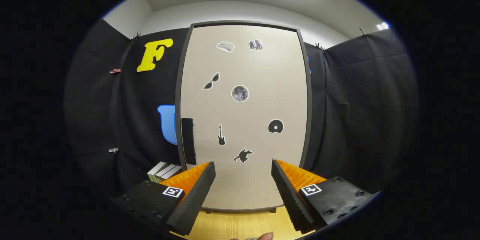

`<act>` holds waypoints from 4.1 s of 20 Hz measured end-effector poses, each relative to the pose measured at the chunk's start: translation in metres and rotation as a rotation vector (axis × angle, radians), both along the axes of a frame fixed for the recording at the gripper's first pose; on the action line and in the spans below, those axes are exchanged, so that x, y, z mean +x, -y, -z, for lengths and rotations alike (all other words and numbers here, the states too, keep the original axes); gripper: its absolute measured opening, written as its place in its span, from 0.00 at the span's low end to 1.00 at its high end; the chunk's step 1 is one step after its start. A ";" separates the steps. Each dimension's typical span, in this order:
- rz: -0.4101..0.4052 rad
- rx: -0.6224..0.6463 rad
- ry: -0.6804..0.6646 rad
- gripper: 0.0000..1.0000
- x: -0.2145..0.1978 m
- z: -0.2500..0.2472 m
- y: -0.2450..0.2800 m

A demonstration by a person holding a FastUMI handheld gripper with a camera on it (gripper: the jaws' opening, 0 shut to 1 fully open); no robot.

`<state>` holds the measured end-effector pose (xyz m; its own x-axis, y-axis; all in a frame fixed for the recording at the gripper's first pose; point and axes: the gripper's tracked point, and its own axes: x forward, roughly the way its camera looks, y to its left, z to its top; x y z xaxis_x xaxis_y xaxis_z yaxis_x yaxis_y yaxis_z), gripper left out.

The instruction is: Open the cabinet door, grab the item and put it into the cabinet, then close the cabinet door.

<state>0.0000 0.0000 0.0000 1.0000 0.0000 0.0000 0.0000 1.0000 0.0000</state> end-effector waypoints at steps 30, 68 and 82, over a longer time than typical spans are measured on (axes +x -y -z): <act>-0.114 0.043 0.028 0.97 0.065 -0.015 -0.095; -0.333 0.103 -0.065 0.20 0.039 0.027 -0.091; -0.098 0.043 -0.069 0.18 0.008 0.022 -0.004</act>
